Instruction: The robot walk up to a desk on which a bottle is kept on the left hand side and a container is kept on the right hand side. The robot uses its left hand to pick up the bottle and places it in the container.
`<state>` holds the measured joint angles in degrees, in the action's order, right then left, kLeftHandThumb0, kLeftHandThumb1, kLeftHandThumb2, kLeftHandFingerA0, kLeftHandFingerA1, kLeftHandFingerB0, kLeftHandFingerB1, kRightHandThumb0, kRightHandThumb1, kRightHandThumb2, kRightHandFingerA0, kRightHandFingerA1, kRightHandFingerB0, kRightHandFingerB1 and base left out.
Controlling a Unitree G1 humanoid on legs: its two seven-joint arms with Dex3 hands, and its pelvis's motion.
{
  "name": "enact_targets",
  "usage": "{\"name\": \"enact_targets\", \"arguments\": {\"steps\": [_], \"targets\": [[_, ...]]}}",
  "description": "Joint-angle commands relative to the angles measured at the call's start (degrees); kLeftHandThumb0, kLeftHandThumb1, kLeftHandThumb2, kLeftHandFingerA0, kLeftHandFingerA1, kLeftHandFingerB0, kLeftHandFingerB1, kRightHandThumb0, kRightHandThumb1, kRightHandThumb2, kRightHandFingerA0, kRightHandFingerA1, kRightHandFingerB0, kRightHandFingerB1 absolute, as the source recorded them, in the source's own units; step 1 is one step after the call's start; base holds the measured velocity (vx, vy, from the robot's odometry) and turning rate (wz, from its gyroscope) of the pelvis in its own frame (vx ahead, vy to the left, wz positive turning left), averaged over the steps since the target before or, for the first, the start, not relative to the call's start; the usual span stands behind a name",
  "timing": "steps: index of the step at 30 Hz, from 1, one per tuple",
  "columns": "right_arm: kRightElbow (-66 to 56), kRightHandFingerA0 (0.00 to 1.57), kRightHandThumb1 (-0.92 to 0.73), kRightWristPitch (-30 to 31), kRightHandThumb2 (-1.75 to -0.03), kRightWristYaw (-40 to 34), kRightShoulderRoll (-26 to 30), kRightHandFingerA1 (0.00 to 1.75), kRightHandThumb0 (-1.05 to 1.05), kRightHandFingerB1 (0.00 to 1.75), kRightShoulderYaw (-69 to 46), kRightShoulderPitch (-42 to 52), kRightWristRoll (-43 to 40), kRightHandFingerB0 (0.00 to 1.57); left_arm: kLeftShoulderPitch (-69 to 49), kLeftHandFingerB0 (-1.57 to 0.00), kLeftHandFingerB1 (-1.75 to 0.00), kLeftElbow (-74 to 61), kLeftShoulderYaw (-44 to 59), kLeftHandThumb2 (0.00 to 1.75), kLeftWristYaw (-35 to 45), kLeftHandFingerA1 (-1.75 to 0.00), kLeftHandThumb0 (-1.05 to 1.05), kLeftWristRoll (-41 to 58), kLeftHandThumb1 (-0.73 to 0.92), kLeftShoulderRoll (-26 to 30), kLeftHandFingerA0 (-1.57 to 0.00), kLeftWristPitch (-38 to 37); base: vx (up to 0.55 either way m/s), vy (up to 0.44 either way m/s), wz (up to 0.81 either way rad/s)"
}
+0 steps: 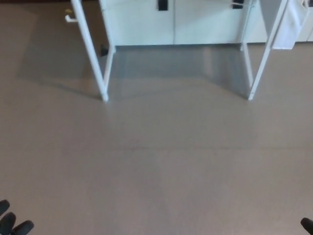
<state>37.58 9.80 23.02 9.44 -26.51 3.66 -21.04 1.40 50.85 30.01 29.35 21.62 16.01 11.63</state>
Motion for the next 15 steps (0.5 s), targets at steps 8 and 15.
{"name": "enact_targets", "arguments": {"steps": [8, 15], "targets": [[-0.4, 0.35, -0.33, 0.7, -0.72, 1.1, 0.5, 0.52, -0.53, 0.50, 0.4, 0.4, -1.4, 0.43, -0.3, -0.25, -0.54, 0.0, -0.1, 0.80, 0.7, -0.60, -0.37, 1.3, 0.52, 1.7, -0.49, 1.5, 0.46, 0.156, -0.17], [-0.8, 0.32, -0.34, -1.6, -0.71, 6.2, 0.6, 0.53, -0.51, 0.49, 0.8, 11.5, -1.6, 0.37, -10.4, -0.29, -0.48, -1.7, -1.9, 0.60, 2.6, -0.51, -0.29, -0.1, 0.73, 0.4, -0.56, -0.6, 0.39, -0.079, 0.14]]}}
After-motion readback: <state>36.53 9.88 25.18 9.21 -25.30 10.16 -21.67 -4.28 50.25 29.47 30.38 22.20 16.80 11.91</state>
